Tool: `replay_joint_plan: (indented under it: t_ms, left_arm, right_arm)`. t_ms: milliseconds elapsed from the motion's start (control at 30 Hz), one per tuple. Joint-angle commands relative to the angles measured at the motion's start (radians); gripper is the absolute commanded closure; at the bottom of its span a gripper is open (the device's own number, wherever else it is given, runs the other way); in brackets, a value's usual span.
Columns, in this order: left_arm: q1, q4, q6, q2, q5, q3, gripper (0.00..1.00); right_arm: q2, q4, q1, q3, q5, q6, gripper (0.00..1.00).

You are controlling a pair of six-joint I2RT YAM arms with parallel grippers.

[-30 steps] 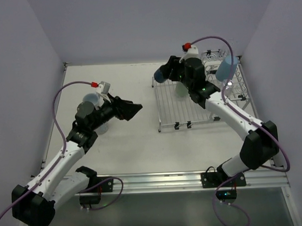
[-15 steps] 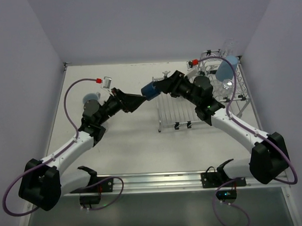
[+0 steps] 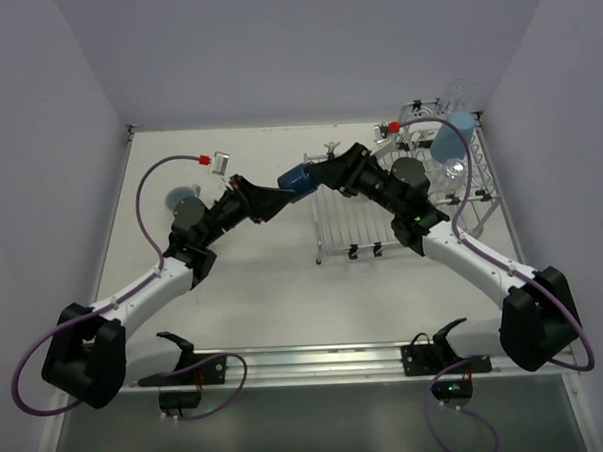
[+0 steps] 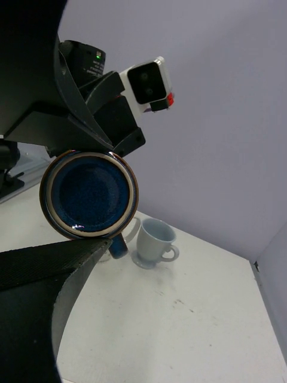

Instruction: Unload the cups from the dish rack

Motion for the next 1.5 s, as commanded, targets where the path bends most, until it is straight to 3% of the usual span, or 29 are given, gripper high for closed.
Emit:
replay_joint_plan:
  t_ms: [0, 200, 233, 333, 400, 433, 533, 600, 667, 767, 867, 1000, 1467]
  left_arm:
    - [-0.012, 0.082, 0.004, 0.015, 0.002, 0.051, 0.55]
    - [-0.013, 0.085, 0.033, 0.019, -0.039, 0.066, 0.74]
    - [-0.013, 0.081, 0.045, 0.016, -0.042, 0.069, 0.87]
    - [-0.013, 0.004, 0.095, -0.010, -0.088, 0.085, 1.00]
    - [-0.013, -0.163, 0.138, -0.036, -0.157, 0.135, 1.00]
    - [-0.013, -0.224, 0.187, -0.044, -0.182, 0.154, 1.00]
    - [-0.013, -0.466, 0.299, -0.056, -0.257, 0.255, 1.00]
    - [-0.012, -0.696, 0.374, -0.036, -0.311, 0.385, 1.00]
    - [-0.012, -0.961, 0.486, 0.028, -0.399, 0.486, 1.00]
    - [-0.010, -1.231, 0.595, 0.158, -0.488, 0.678, 1.00]
    - [-0.006, -1.394, 0.663, 0.281, -0.633, 0.789, 1.00]
    - [0.004, -1.496, 0.695, 0.450, -0.694, 0.865, 1.00]
    - [0.010, -1.636, 0.741, 0.679, -0.799, 1.045, 1.00]
  right_arm:
    - [-0.008, 0.137, -0.007, -0.008, -0.057, 0.061, 0.78]
    - [0.027, 0.198, -0.006, -0.037, -0.108, 0.121, 0.78]
    - [0.037, 0.202, -0.006, -0.040, -0.113, 0.127, 0.78]
    - [0.052, 0.203, -0.006, -0.062, -0.129, 0.134, 0.74]
    - [0.054, 0.195, -0.006, -0.068, -0.139, 0.127, 0.63]
    - [0.051, 0.171, -0.006, -0.066, -0.139, 0.111, 0.45]
    - [0.023, 0.048, -0.006, -0.044, -0.130, 0.033, 0.10]
    - [-0.015, -0.007, -0.006, -0.039, -0.119, -0.012, 0.02]
    - [-0.070, -0.078, -0.007, -0.039, -0.099, -0.075, 0.01]
    - [-0.123, -0.176, -0.006, -0.043, -0.055, -0.161, 0.01]
    - [-0.183, -0.254, -0.006, -0.048, -0.019, -0.236, 0.01]
    - [-0.229, -0.319, -0.006, -0.051, -0.004, -0.290, 0.01]
    - [-0.350, -0.374, 0.001, -0.099, 0.001, -0.359, 0.01]
